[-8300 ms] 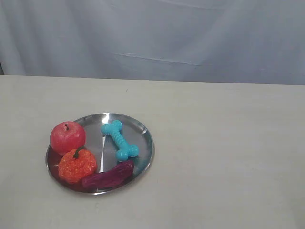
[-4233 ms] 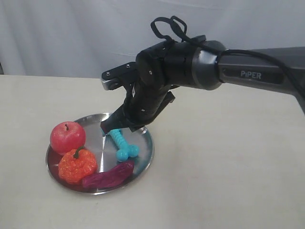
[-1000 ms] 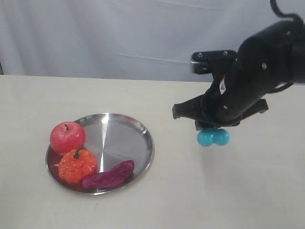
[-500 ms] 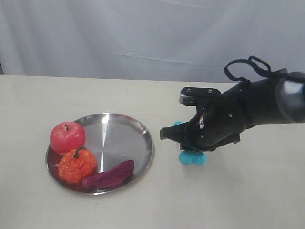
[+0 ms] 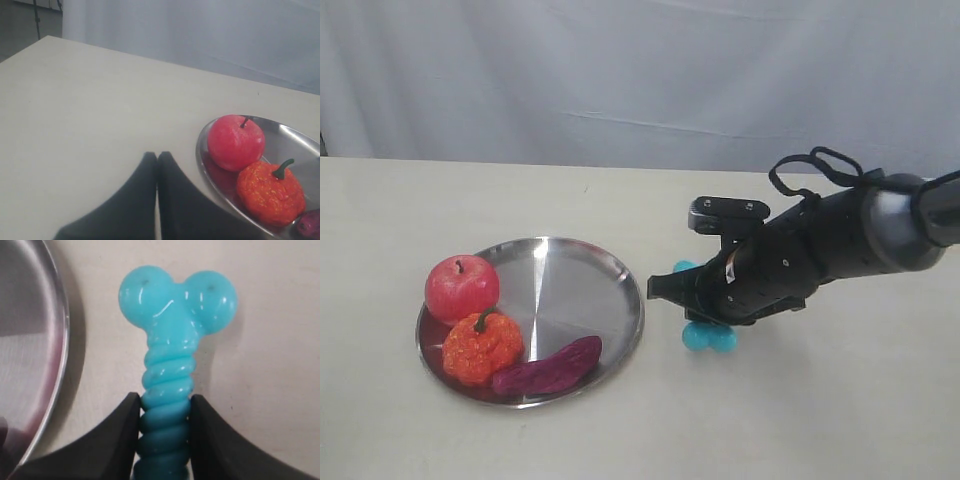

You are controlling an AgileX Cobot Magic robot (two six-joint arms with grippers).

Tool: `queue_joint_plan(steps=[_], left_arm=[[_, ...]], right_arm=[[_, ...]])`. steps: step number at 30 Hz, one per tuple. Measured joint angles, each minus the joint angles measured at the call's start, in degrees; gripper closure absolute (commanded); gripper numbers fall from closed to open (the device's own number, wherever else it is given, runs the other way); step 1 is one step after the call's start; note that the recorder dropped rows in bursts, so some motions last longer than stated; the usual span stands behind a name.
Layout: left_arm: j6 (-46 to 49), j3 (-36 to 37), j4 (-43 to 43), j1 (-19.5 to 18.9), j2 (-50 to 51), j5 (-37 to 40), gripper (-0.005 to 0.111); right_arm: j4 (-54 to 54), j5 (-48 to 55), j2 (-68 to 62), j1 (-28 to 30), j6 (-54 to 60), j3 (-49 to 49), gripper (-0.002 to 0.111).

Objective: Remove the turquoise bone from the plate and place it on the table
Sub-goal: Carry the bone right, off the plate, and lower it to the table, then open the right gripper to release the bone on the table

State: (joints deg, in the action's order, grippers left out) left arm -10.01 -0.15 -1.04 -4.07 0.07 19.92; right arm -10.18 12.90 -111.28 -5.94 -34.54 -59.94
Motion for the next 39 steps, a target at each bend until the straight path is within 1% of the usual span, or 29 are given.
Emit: queue_joint_plan(steps=[8,39], left_arm=[[0.00,0.00,0.00,0.00,0.00,0.00,0.107],[0.00,0.00,0.00,0.00,0.00,0.00,0.107]], right_arm=[[0.00,0.00,-2.58,0.00,0.00,-2.80,0.109],[0.00,0.78,-3.96,0.00,1.49,-2.99,0.109]])
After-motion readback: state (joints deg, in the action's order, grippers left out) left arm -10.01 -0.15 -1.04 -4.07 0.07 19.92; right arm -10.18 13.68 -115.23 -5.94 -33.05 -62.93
